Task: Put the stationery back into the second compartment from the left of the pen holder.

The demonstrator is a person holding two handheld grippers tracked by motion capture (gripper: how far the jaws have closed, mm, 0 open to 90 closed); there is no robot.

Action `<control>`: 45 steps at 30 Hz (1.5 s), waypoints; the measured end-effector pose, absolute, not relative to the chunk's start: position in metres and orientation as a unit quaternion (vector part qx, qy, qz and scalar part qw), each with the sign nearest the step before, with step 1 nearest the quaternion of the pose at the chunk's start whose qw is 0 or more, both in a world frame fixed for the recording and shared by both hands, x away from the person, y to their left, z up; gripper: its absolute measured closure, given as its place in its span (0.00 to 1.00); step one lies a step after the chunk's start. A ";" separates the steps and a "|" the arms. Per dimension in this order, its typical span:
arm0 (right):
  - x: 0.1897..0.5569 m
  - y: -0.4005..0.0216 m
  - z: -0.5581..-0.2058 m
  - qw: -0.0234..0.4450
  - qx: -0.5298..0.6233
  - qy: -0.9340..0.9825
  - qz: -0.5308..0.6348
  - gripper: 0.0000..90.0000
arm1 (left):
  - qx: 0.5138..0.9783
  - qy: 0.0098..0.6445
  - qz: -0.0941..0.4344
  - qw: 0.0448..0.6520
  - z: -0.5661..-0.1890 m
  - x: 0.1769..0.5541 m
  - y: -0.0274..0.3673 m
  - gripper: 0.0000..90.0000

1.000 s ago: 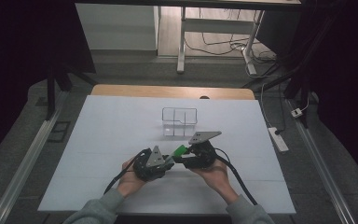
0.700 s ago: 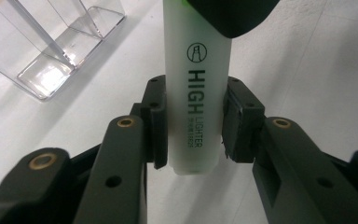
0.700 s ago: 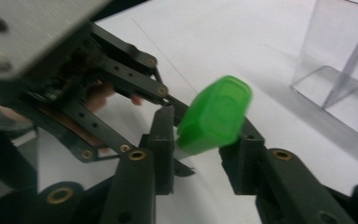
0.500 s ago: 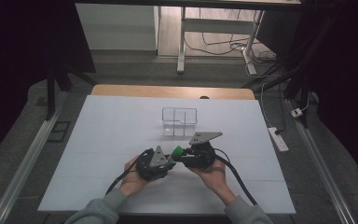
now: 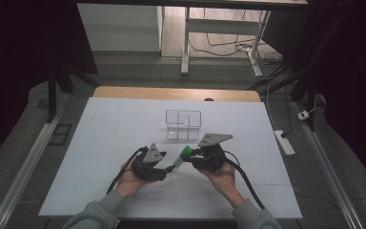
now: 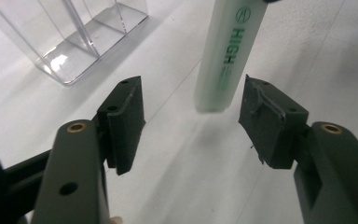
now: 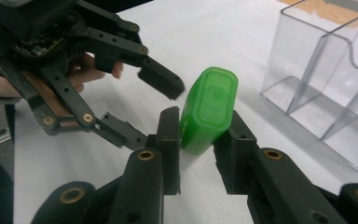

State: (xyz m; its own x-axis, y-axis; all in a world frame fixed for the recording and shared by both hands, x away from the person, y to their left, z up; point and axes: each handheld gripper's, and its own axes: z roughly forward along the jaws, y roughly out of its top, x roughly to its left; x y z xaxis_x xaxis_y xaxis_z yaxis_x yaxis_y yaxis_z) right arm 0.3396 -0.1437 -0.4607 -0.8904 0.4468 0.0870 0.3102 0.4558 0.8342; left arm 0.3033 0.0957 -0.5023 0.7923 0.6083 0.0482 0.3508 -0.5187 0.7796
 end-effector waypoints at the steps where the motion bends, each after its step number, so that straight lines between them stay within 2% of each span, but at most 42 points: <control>1: 0.340 -0.145 -0.460 0.075 0.224 0.849 0.472 0.80 | 0.857 0.281 0.159 0.402 -0.502 0.304 0.097 0.43; 14: 0.340 -0.154 -0.451 0.100 0.221 0.845 0.477 0.80 | 0.850 0.309 0.147 0.401 -0.496 0.295 0.140 0.38; 45: 0.346 -0.164 -0.439 0.129 0.224 0.833 0.489 0.81 | 0.834 0.373 0.152 0.378 -0.512 0.268 0.216 0.36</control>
State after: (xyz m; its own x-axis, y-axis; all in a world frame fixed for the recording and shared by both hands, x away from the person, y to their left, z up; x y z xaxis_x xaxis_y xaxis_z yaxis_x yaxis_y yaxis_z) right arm 0.3460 -0.1638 -0.4389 -0.8660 0.5000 0.0049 0.2475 0.4202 0.8730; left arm 0.2677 0.2156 -0.5117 0.6753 0.7371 -0.0276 0.5068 -0.4364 0.7434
